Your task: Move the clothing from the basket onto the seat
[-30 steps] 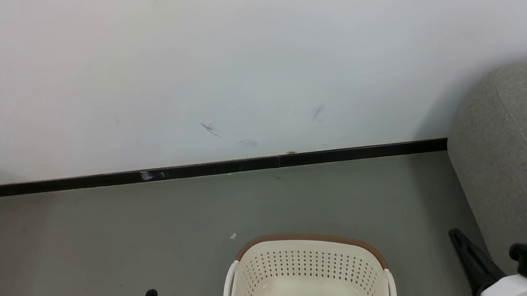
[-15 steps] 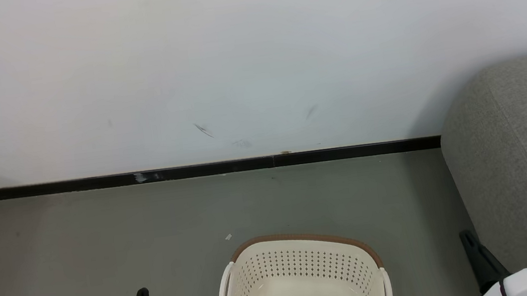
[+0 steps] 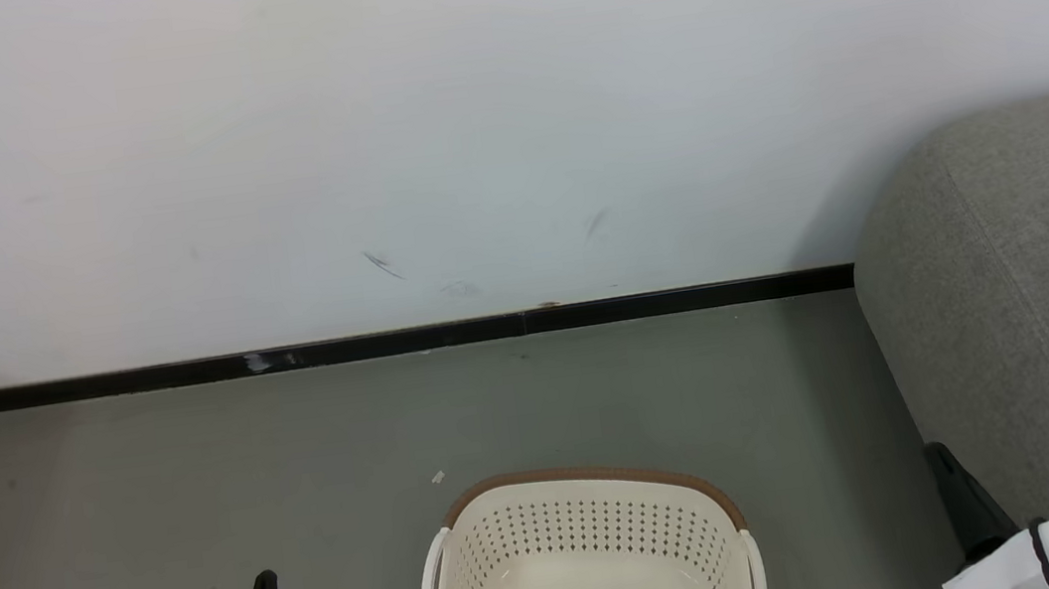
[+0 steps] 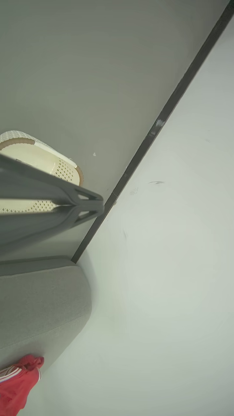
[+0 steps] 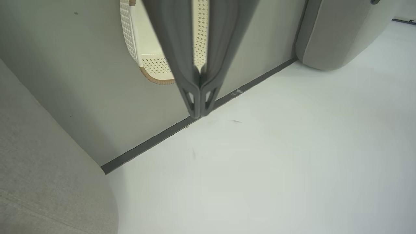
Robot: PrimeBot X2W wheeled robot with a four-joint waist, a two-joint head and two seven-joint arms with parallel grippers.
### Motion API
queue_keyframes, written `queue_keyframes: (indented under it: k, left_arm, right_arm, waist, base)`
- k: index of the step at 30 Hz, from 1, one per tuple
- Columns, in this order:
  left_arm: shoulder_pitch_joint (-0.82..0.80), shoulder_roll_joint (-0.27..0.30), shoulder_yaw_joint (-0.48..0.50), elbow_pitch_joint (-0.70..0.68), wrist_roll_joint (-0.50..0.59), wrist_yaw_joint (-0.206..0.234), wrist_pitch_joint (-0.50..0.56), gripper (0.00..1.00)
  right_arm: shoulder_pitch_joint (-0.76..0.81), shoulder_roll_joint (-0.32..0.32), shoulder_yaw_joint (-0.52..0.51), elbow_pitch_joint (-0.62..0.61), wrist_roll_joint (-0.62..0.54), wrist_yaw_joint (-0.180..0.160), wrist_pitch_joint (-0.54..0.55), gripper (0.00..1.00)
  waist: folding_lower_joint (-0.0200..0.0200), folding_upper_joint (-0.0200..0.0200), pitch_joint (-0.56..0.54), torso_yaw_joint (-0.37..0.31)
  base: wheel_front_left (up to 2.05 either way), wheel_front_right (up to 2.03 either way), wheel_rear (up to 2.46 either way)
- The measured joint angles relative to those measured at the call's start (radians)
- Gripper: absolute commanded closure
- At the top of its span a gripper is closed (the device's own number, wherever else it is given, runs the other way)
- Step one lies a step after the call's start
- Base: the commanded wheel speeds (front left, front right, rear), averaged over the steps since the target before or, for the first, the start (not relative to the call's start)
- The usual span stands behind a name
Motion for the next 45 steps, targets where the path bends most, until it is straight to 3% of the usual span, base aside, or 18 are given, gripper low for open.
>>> queue_keyframes:
  k: [11, 26, 32, 45]
  left_arm:
    - [-0.001, -0.012, 0.045, 0.0, -0.114, -0.029, 0.036, 1.0]
    - [-0.016, -0.032, 0.112, 0.008, -0.281, -0.064, 0.086, 1.0]
    - [-0.017, -0.04, 0.137, 0.012, -0.343, -0.082, 0.106, 1.0]
    - [-0.037, -0.054, 0.192, 0.021, -0.474, -0.117, 0.147, 1.0]
  right_arm:
    - [-0.002, 0.0, -0.016, 0.001, 0.164, 0.0, 0.043, 1.0]
    - [-0.029, 0.001, -0.043, 0.011, 0.401, 0.0, 0.097, 1.0]
    - [-0.042, 0.001, -0.05, 0.012, 0.491, 0.0, 0.121, 1.0]
    - [-0.061, 0.001, -0.073, 0.015, 0.688, 0.0, 0.165, 1.0]
  waist:
    - [0.0016, 0.0, -0.004, -0.019]
    - [-0.0114, 0.0, 0.008, -0.041]
    - [-0.0136, 0.0, 0.014, -0.049]
    - [-0.0146, 0.0, 0.02, -0.067]
  base:
    - [0.0, 0.0, 0.0]
    - [0.0, 0.0, 0.0]
    - [0.0, 0.0, 0.0]
    - [0.0, 0.0, 0.0]
